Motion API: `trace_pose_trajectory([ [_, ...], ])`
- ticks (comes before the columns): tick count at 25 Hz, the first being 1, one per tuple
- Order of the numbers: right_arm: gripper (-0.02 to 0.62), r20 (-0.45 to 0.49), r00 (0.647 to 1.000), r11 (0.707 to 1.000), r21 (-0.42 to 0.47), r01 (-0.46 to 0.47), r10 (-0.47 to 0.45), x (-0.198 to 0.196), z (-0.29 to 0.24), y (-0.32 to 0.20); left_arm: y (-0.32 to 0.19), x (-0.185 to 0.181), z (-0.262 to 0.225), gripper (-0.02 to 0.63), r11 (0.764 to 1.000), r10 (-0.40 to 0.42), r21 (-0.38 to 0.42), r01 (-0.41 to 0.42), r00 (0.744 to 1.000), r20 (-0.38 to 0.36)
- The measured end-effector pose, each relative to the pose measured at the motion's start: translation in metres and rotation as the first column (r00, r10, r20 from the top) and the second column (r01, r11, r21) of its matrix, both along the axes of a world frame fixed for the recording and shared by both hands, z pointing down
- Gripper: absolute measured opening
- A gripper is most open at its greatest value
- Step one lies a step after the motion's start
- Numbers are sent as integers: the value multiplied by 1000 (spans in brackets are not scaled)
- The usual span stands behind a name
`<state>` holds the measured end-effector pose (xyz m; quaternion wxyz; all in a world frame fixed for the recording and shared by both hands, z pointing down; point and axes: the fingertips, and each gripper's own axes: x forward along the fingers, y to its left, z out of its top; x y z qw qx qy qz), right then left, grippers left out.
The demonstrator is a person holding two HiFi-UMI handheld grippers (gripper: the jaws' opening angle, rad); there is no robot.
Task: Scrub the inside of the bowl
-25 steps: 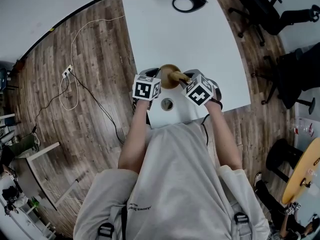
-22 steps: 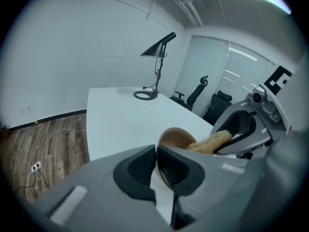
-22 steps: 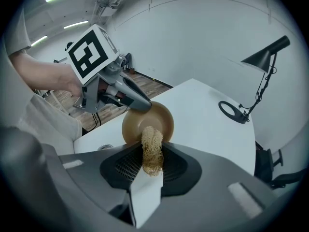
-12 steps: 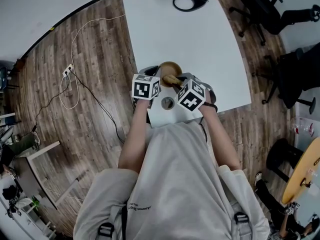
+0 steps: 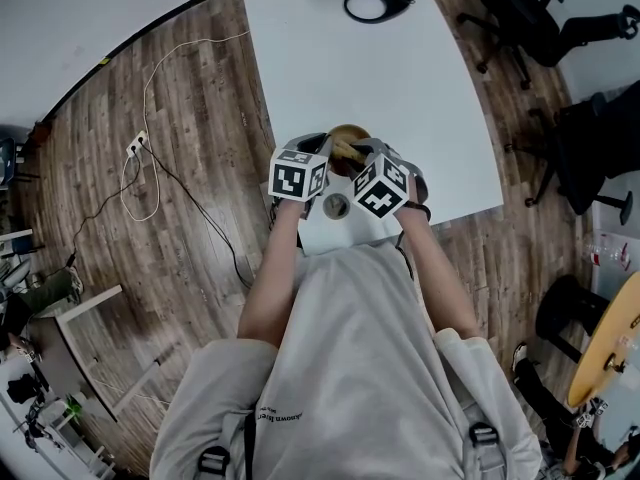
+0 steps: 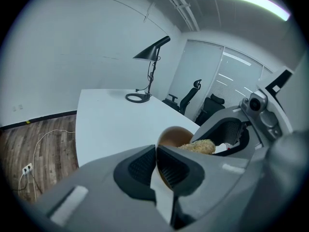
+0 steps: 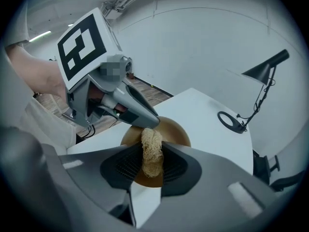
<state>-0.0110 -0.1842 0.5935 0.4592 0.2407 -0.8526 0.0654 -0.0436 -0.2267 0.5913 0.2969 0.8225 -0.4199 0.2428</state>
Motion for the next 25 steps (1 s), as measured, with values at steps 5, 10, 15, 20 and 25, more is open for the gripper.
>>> trace_pose_trajectory([
  [5, 121, -5, 997, 993, 91, -81, 82, 19, -6, -18, 2, 9, -2, 17, 999, 42, 2, -42, 999, 9],
  [10, 121, -59, 991, 983, 152, -106, 117, 41, -8, -22, 4, 13, -3, 17, 999, 43, 7, -43, 999, 13],
  [15, 120, -94, 988, 985, 134, -109, 123, 42, -2, -10, -1, 5, -6, 18, 999, 34, 35, -35, 999, 43],
  [20, 120, -68, 990, 990, 80, -116, 121, 29, 6, 11, -5, 5, -12, 20, 998, 20, 55, -22, 999, 35],
  [25, 120, -8, 994, 992, 63, -113, 113, 18, 1, 12, -5, 13, -15, 21, 997, 44, 63, -46, 998, 43],
])
